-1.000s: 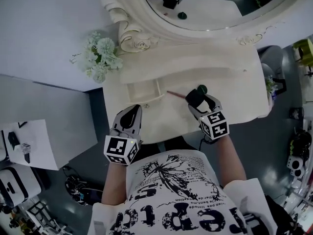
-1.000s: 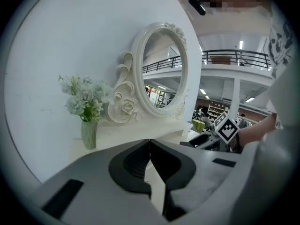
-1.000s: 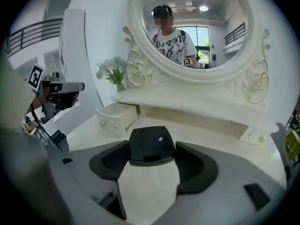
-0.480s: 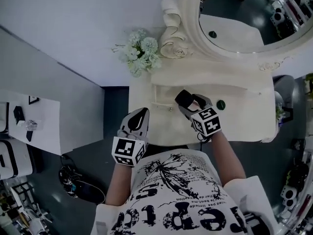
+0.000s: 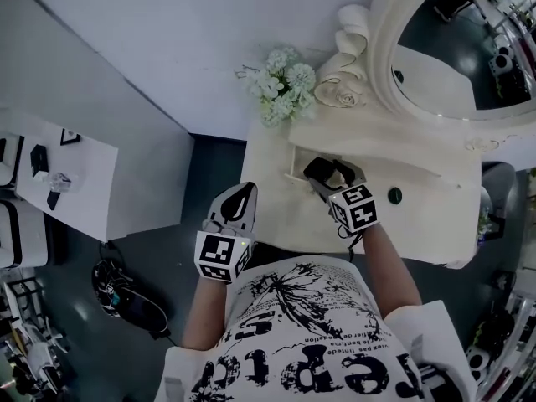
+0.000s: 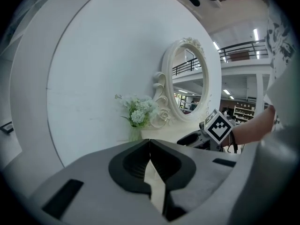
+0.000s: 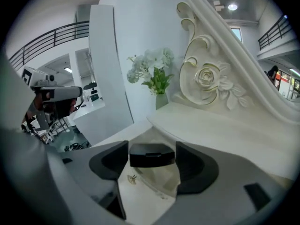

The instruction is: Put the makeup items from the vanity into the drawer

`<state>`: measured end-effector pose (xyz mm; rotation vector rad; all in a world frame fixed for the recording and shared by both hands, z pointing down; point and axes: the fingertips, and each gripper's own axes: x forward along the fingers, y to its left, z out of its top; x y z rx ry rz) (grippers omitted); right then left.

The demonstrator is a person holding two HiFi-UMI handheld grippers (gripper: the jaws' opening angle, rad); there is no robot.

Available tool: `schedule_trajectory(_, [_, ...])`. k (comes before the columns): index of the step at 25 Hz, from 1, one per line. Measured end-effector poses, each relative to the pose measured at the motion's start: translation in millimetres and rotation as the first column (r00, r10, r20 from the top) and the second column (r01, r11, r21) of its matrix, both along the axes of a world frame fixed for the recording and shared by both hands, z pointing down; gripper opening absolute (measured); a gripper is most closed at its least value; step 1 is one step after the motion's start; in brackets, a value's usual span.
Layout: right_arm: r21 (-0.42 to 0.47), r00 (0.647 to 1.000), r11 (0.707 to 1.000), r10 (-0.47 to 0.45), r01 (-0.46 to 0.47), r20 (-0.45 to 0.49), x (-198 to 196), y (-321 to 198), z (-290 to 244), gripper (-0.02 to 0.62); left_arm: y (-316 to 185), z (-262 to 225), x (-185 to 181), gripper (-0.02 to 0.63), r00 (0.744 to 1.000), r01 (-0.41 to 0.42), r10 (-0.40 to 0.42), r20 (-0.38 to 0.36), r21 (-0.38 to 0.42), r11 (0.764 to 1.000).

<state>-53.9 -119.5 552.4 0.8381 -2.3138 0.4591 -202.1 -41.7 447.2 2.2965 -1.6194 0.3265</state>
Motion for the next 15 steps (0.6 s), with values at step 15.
schedule_trajectory(15, [0.069,0.987,0.986,0.156,-0.154,-0.027,73.9,5.3,-11.7,0.33,-18.1,-0.7,30.2,0.02,0.995,-0.102,0.102,-0.011,0.008,0.995])
